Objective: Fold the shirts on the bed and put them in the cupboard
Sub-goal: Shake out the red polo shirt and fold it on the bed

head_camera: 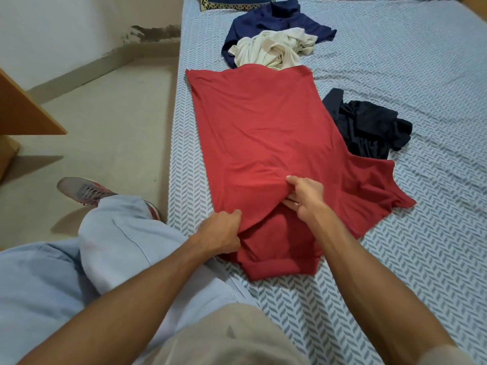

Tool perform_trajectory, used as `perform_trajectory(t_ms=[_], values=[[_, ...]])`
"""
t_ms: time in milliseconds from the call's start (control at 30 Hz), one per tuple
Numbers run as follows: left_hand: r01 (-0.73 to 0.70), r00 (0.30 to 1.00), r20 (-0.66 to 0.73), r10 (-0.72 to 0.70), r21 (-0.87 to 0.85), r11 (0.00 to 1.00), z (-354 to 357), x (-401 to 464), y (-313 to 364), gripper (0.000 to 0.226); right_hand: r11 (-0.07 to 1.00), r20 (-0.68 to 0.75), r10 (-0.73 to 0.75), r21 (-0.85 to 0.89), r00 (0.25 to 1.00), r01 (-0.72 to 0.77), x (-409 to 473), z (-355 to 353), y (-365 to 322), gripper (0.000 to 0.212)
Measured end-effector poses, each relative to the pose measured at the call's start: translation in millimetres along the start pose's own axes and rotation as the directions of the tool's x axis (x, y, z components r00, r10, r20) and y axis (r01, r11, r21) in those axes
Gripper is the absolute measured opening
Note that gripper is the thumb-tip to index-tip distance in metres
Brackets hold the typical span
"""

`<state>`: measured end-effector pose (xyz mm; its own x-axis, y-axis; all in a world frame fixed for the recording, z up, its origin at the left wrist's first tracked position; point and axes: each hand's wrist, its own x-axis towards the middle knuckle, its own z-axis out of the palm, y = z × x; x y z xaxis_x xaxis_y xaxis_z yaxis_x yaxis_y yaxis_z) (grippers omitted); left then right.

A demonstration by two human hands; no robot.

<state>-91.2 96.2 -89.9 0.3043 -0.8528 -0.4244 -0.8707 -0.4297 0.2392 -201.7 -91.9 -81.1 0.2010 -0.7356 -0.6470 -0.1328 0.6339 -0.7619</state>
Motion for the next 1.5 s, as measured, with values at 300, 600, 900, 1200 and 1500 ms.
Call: perform_trajectory(t_ms=[300, 600, 900, 1200, 1500], values=[[-0.256, 0.958, -0.169, 0.230, -0.152, 0.955, -19.7, 0.0, 15.3, 0.026, 0.934, -0.045, -0.358, -0.026, 0.933, 0.357, 8.5, -34.6, -31.4, 0.011], [-0.138, 0.988, 0.014, 0.154, -0.368, 0.920, -12.8, 25.4, -1.7, 0.025, 0.511, -0.099, -0.470, -0.841, 0.877, 0.179, 29.9, -32.6, -3.4, 0.057], [0.051, 0.913, -0.297, -0.279, -0.596, 0.801, -88.5, 122.8, -90.9, 0.003, -0.103, 0.638, -0.403, -0.744, 0.656, 0.660, 76.4, 107.7, -51.5, 0.029], [0.168, 0.799, -0.403, -0.446, -0.564, 0.809, -161.8, 284.0, -161.7, 0.020, 0.391, 0.510, -0.167, -0.751, 0.844, 0.532, 141.1, 146.8, -60.0, 0.033], [0.340, 0.515, -0.331, -0.791, -0.768, 0.543, -224.3, 391.4, -189.1, 0.047, 0.487, 0.445, -0.109, -0.756, 0.889, 0.438, 144.8, 149.8, -56.2, 0.016]])
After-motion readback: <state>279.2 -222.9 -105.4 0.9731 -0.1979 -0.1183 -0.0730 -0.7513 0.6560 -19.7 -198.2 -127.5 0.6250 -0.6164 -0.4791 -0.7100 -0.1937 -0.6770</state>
